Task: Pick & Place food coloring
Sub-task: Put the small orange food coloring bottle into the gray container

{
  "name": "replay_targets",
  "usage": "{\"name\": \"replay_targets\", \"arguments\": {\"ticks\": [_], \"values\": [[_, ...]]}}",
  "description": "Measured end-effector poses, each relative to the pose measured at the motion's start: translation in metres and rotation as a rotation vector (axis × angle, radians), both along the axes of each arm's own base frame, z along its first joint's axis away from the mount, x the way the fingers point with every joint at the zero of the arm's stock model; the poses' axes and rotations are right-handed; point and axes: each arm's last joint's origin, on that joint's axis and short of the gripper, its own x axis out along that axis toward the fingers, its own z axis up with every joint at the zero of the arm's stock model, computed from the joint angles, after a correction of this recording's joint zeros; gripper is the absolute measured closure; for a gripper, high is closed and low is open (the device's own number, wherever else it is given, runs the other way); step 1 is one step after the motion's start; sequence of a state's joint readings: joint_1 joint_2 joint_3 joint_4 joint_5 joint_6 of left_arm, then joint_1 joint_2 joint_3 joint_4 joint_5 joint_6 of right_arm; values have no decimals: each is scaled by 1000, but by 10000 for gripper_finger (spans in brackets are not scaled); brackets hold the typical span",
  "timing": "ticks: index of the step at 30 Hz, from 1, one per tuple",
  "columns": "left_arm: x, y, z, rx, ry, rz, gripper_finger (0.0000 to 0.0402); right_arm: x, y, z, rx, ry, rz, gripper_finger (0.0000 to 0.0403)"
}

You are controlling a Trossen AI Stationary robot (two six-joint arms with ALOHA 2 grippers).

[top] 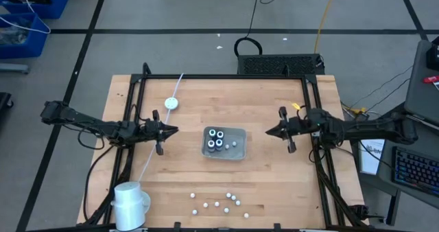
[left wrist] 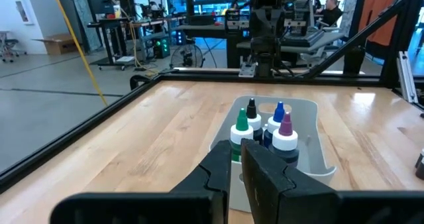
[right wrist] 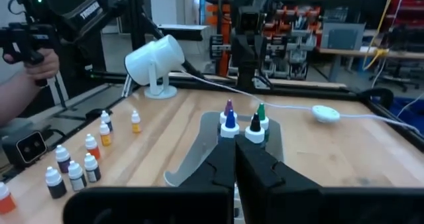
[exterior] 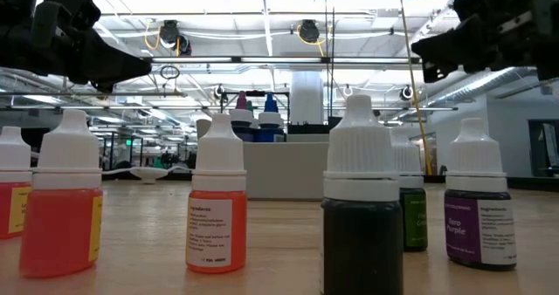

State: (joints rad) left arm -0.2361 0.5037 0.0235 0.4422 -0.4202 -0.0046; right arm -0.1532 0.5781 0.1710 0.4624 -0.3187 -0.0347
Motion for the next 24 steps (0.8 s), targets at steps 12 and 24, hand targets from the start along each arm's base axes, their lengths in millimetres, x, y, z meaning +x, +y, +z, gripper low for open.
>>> {"name": "replay_targets", "arguments": {"ticks": [12,24], "values": [[1,-4,4,-83,-18,-111,357,-11,0,-14,-42,-80,-12,403],[58,-47,96,-72,227,-148,357,-11,0,-14,-70,-82,-14,403]]}}
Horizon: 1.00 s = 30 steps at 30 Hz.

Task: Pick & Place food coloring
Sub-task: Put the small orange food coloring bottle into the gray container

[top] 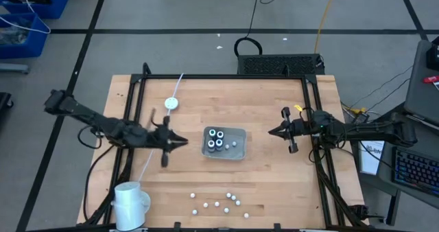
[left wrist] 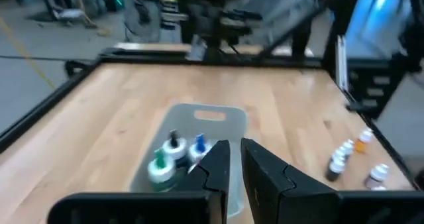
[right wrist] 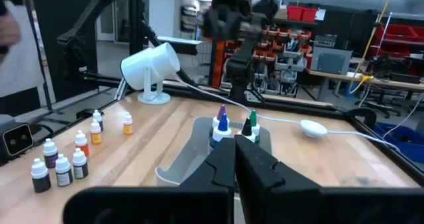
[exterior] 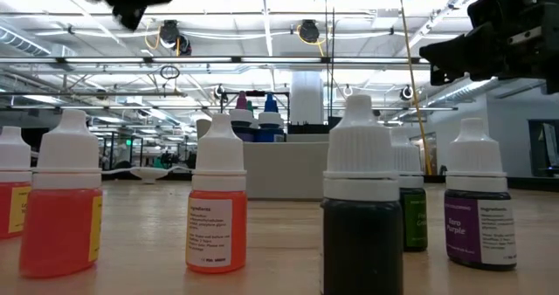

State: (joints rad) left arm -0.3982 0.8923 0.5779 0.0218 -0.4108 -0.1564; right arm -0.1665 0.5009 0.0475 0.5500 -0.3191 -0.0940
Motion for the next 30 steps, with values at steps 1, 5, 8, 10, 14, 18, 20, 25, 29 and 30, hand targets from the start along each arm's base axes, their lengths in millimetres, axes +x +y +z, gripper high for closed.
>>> {"name": "replay_targets", "arguments": {"ticks": [1,5,8,10,14,18,20,25,29,30], "values": [[8,-7,6,13,42,0,357,0,0,0,1,-1,0,403],[42,-35,21,76,227,28,357,0,0,1,16,-3,0,403],[66,-59,24,122,358,6,355,0,0,0,29,3,1,403],[79,-76,21,141,464,-34,346,0,0,0,30,8,1,403],[101,-108,13,194,626,-108,302,0,0,-1,54,19,3,403],[121,-136,6,180,689,-167,239,0,0,-1,60,21,3,403],[128,-149,1,162,717,-221,210,0,0,-1,60,20,3,403],[131,-172,-15,48,816,-340,161,0,0,-1,59,23,3,403],[128,-176,-27,50,881,-311,145,0,0,-2,59,28,3,403],[128,-175,-30,54,900,-292,143,0,0,-2,59,29,3,403]]}}
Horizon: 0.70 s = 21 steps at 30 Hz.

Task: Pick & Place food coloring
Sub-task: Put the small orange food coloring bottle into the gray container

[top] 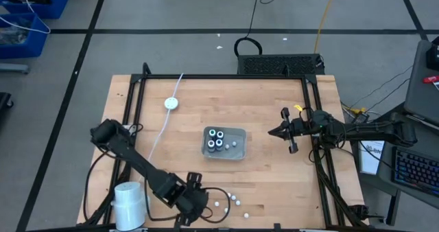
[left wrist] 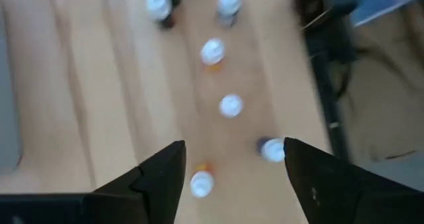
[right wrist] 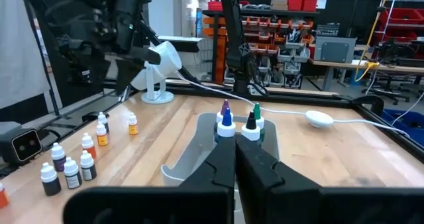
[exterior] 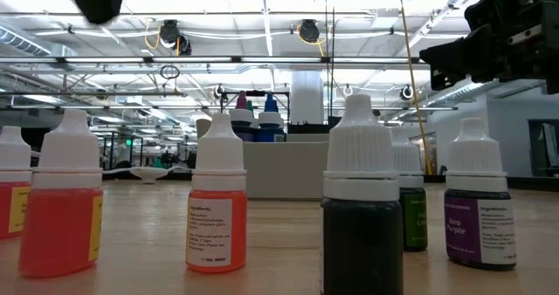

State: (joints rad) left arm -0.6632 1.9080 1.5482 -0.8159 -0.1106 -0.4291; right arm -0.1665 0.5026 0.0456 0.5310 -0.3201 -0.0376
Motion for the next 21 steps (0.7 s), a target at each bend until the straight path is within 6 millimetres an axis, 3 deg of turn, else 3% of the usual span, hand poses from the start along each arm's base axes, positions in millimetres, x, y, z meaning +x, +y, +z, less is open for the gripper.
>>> {"name": "replay_targets", "arguments": {"ticks": [21], "values": [[9,5,-55,106,227,-43,154,0,0,-1,12,9,-1,403]]}}
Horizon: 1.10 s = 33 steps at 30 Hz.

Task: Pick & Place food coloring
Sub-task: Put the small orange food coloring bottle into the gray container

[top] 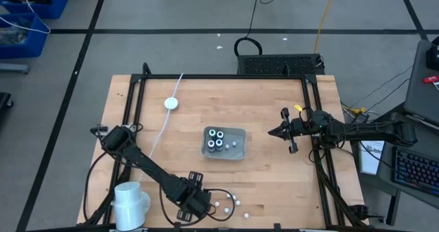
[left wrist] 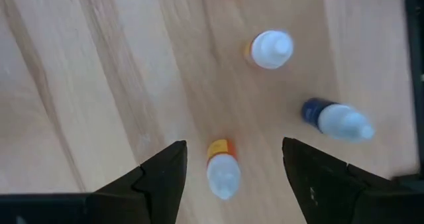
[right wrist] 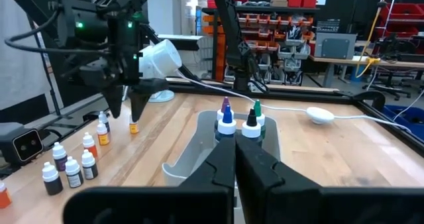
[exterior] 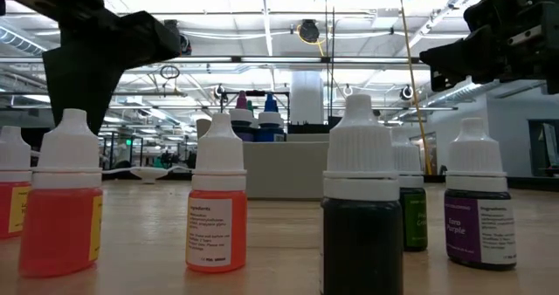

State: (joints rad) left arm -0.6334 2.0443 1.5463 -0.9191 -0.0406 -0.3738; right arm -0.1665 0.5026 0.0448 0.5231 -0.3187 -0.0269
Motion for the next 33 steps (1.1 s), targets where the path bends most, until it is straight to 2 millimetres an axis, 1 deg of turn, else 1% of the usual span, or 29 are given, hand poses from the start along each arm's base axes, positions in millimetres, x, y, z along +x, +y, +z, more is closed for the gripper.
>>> {"name": "replay_targets", "arguments": {"ticks": [7,10,20,25,29,33], "values": [[-2,2,0,23,15,3,155,0,0,0,1,4,0,403],[-2,2,0,26,16,1,163,0,0,0,1,4,-1,403],[-2,5,0,36,33,17,234,0,0,0,2,5,-2,403],[-3,5,0,36,38,36,259,0,0,0,2,4,-2,403],[-3,5,0,36,37,36,266,0,0,0,2,5,-2,403],[-3,5,0,36,38,37,260,0,0,0,2,5,-2,403]]}}
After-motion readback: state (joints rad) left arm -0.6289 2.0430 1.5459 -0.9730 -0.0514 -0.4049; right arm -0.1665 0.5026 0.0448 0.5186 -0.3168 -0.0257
